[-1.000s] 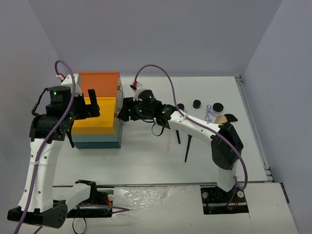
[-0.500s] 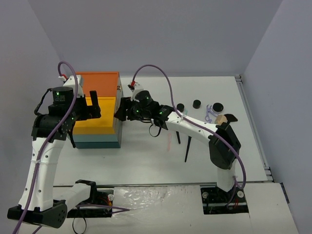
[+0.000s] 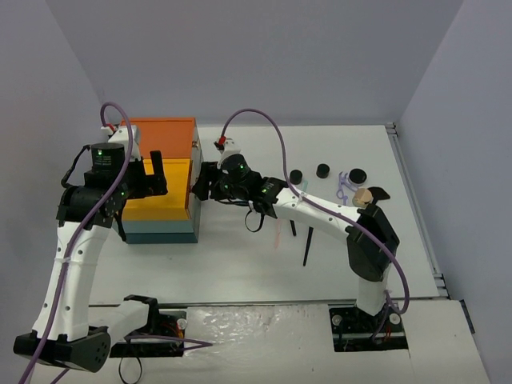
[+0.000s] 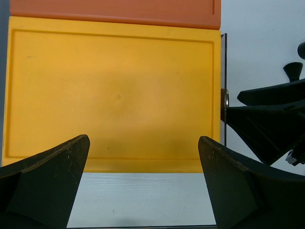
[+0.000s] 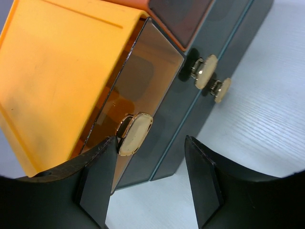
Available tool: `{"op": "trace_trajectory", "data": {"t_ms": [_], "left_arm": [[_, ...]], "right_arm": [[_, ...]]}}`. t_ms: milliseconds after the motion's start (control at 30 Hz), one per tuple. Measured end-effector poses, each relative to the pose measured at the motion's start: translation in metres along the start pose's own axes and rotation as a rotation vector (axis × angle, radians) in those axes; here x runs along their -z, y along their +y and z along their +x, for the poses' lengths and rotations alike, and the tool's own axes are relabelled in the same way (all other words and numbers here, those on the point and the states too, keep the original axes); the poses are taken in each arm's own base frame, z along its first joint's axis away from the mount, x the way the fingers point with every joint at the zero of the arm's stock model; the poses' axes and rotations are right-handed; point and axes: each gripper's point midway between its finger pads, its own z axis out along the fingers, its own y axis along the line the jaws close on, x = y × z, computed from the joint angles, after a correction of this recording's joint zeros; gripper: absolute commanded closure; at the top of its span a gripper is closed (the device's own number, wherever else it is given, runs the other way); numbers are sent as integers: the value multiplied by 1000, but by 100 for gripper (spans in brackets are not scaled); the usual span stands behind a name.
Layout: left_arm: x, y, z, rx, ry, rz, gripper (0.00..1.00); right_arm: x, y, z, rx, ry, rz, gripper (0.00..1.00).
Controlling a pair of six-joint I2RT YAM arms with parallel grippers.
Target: Organize the makeup
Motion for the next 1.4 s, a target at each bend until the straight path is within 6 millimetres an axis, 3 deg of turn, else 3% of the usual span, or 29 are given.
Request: {"op": "trace_trajectory", "data": {"t_ms": [467,1033,1200,1400], "left_arm": [[-4,-2,1,-5,12,4,3],[-7,-4,0,-8,14,8,3],[-10,-4,0,-9,19,7,3],[-9,-5,-5,-8,9,9,3]], "right_arm": [[47,-44,-6,14,-63,216,46],[73,-72,-11,54,-57,298,44],[81,-78,-11,70,-49,316,41],[107,-84,-17,89,-67,333,26]]}}
